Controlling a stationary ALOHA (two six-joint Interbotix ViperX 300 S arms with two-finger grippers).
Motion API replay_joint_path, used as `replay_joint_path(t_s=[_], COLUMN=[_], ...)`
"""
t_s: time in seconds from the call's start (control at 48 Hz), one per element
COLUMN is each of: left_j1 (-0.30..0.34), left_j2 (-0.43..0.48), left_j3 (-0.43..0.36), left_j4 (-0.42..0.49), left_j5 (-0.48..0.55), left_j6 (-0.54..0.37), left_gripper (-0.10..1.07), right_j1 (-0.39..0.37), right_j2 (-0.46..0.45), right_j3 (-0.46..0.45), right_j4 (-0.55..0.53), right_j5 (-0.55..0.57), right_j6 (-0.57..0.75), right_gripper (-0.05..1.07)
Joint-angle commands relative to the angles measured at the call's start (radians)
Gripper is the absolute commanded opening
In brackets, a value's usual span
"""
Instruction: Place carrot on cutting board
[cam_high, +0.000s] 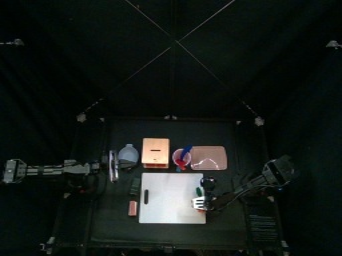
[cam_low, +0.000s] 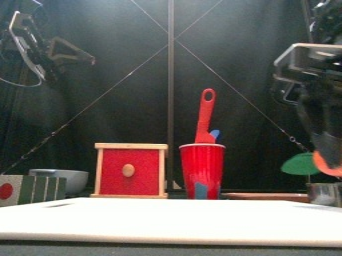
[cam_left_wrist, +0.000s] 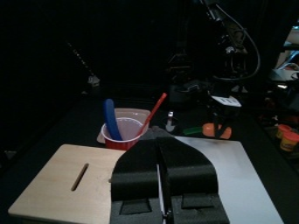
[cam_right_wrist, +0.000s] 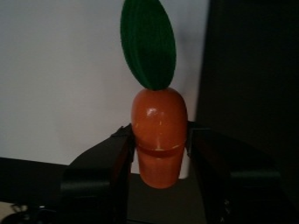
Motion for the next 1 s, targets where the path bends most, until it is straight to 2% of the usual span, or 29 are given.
replay_joint_path(t_s=[0.0, 0.167, 0.583, 0.979], left_j1=[0.0, -0.002, -0.003, 0.002], left_j2=[0.003, 0.003, 0.003, 0.003], left_j3=[-0.012, 0.0, 0.003, 0.011], left_j4=[-0.031, -0.107, -0.086, -0.086], left_j5=[-0.009, -0.009, -0.009, -0.009], left_j6=[-0.003, 0.008, 0.008, 0.009], left_gripper=[0.01, 0.01, 0.01, 0.01], right_j1=[-0.04, -0.06, -0.058, -0.069], right_j2=[0.008, 0.078, 0.149, 0.184], right_j3=[-0.044, -0.107, -0.135, -0.135], right_j4=[-0.015, -0.014, 0.023, -0.017], right_j5=[-0.031, -0.098, -0.124, -0.167], right_j6=[-0.002, -0.003, -0.005, -0.005], right_gripper=[0.61, 0.61, 0.61, 0.63])
